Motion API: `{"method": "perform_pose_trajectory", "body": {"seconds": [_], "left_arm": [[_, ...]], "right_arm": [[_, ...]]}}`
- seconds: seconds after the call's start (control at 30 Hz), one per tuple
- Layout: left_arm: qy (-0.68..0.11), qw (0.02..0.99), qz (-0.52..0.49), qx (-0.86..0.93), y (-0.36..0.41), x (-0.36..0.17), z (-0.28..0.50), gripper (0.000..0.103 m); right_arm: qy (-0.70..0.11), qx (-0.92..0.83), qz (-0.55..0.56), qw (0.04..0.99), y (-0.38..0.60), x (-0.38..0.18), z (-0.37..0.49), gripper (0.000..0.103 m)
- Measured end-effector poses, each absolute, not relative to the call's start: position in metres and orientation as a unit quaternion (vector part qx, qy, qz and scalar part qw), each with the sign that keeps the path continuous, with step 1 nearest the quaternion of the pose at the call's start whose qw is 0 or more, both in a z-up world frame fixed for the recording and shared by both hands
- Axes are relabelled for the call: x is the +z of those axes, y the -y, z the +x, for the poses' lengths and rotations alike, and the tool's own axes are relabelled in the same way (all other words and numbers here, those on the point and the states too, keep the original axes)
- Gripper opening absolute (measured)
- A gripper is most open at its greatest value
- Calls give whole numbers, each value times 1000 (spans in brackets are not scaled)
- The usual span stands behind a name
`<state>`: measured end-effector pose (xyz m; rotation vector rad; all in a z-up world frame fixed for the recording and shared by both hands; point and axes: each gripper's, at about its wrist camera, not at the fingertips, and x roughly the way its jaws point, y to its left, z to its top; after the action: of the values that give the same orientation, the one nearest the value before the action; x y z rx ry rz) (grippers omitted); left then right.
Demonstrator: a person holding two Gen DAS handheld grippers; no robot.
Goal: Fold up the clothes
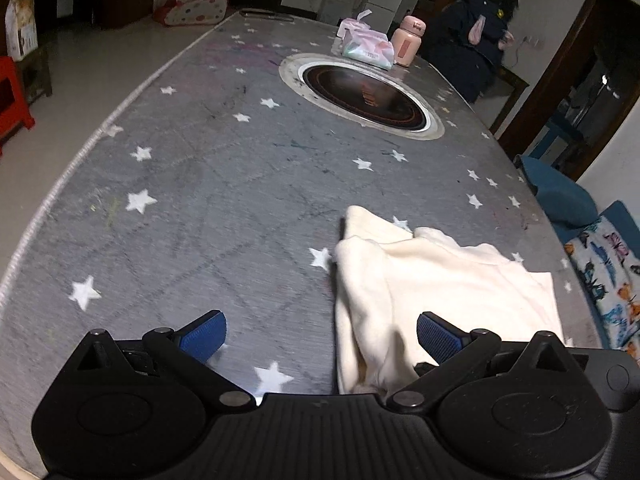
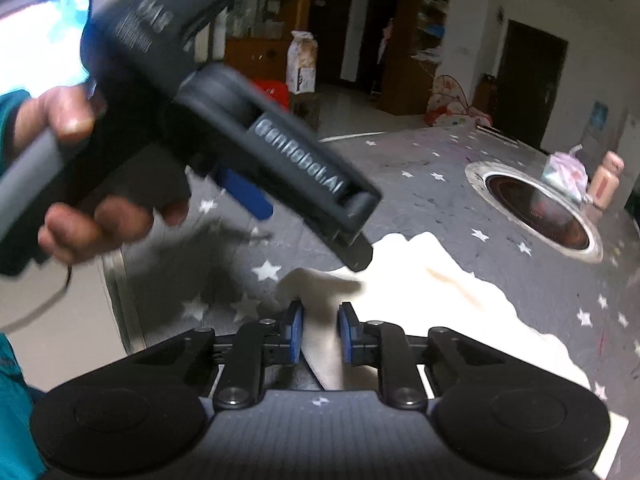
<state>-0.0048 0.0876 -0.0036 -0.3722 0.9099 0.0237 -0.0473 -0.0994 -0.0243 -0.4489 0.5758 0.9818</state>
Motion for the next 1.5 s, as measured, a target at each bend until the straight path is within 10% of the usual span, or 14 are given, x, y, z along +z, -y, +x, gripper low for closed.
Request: {"method": "perform_pose_trajectory", "body": {"seconds": [1.5], "left_arm": [[-479, 849, -223, -16, -59, -16, 24, 102]], "right_arm": [[-271, 463, -131, 834, 132, -6, -33, 14]]}}
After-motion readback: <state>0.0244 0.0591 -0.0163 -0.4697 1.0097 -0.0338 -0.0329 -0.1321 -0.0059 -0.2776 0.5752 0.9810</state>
